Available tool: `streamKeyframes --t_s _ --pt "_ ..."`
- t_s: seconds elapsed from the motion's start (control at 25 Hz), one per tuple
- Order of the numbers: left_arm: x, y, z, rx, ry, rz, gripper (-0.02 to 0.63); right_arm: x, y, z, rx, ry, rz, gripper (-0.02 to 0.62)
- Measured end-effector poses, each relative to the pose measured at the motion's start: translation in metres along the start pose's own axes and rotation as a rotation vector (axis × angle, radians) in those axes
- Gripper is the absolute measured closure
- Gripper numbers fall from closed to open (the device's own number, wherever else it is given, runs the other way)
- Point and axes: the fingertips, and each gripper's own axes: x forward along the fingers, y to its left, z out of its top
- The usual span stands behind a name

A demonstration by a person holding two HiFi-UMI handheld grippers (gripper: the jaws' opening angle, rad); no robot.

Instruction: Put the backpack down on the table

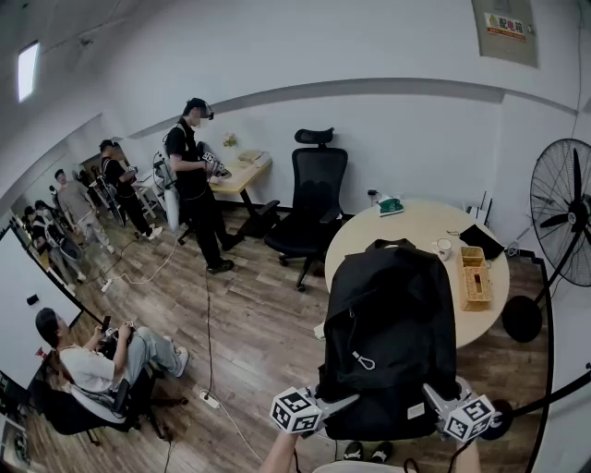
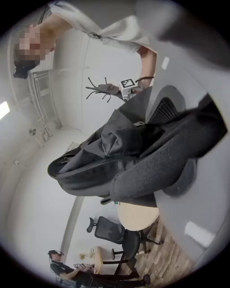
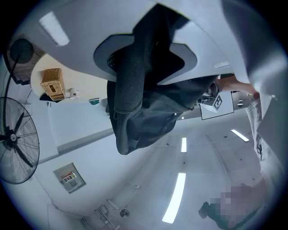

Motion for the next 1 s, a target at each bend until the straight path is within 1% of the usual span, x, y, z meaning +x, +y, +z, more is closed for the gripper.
streamKeyframes --t_s 0.12,0.28,0.48,0.68,0.8,1.0 --pt "0.004 -0.005 0.001 0.012 -0.001 -0.007 0.322 -0.007 -0.002 0.0 0.002 -0.011 -0.01 0.439" --pt "0.002 -0.01 0.001 0.014 0.003 0.003 0.322 -0.011 -0.001 0.001 0.016 -0.015 -0.013 0.439" --pt "-0.003 -0.012 0.003 0.032 0.005 0.024 0.324 -0.009 -0.001 0.0 0.018 -0.039 0.01 0.439" --pt "0.001 -0.011 0.002 0.034 0.0 0.041 0.323 -0.007 -0.005 0.004 0.023 -0.034 0.02 0.439" --pt "0.009 -0.004 0.008 0.032 0.007 0.034 0.324 -0.003 -0.012 0.008 0.028 -0.031 0.015 0.439" --pt "0.028 0.019 0.026 0.051 0.014 0.026 0.324 0.018 -0.036 0.019 0.041 -0.042 0.016 0.439"
